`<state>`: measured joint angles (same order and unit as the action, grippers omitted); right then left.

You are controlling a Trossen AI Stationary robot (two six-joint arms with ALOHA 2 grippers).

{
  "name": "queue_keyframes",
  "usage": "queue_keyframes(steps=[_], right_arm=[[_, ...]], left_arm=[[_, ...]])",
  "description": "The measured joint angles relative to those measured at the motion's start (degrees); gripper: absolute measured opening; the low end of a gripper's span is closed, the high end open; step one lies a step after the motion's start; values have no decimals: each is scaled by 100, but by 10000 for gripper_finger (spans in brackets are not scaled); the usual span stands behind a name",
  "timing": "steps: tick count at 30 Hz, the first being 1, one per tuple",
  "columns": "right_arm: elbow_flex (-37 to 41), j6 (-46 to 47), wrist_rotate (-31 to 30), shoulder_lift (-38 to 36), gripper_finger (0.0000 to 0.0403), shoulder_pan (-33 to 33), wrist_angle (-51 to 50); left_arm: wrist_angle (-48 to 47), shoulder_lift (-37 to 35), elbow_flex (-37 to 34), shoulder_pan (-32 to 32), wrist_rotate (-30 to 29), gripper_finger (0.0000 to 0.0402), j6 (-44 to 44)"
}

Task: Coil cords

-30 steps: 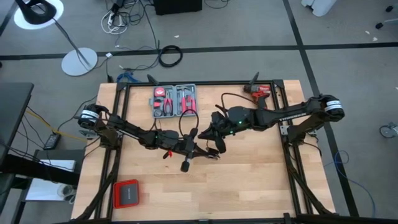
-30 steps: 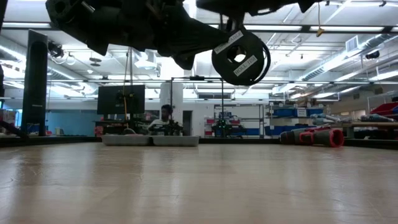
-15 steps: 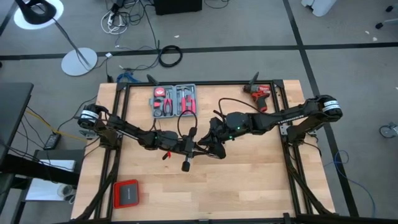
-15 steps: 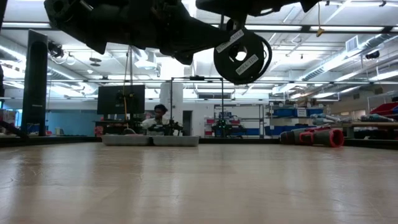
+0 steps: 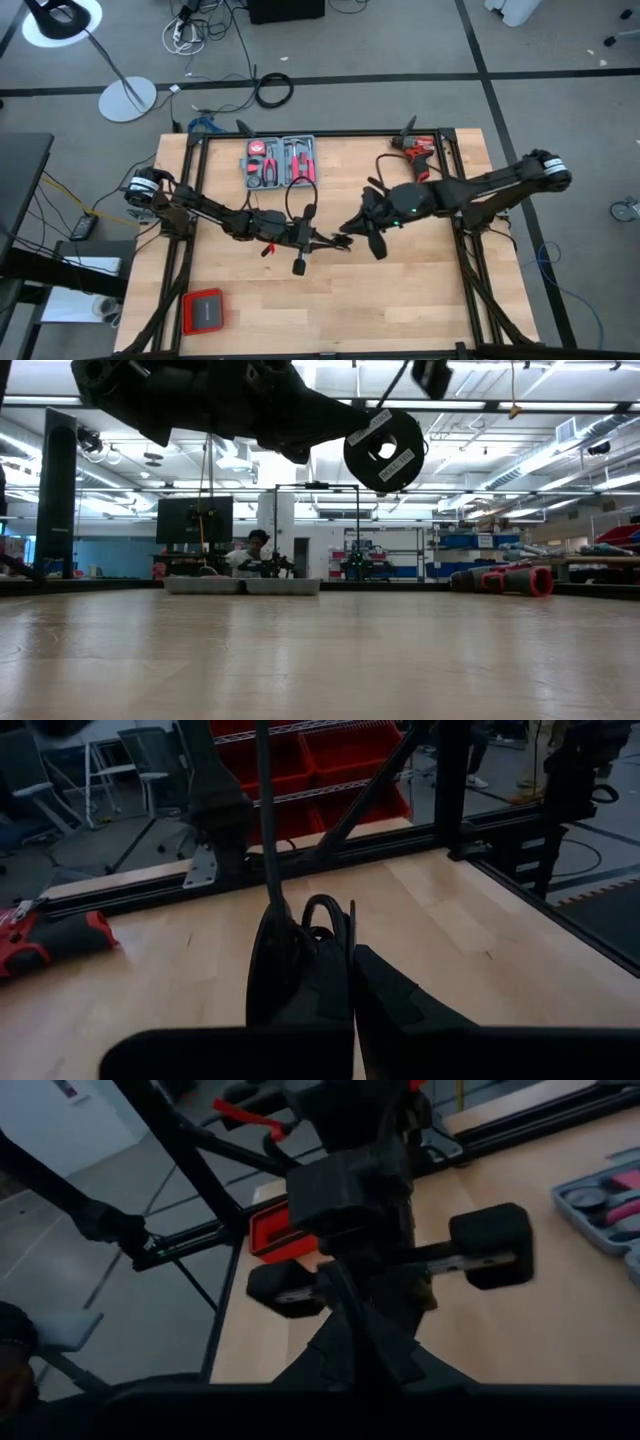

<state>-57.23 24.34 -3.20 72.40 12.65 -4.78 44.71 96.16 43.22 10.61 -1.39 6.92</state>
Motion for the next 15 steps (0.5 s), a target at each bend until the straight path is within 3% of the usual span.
queue_keyframes(steps=[15], right_arm=[[0,921,-1309,-197,0,1282,-1365]], left_arm=[[-342,-386,-4,19,-314,1,25]])
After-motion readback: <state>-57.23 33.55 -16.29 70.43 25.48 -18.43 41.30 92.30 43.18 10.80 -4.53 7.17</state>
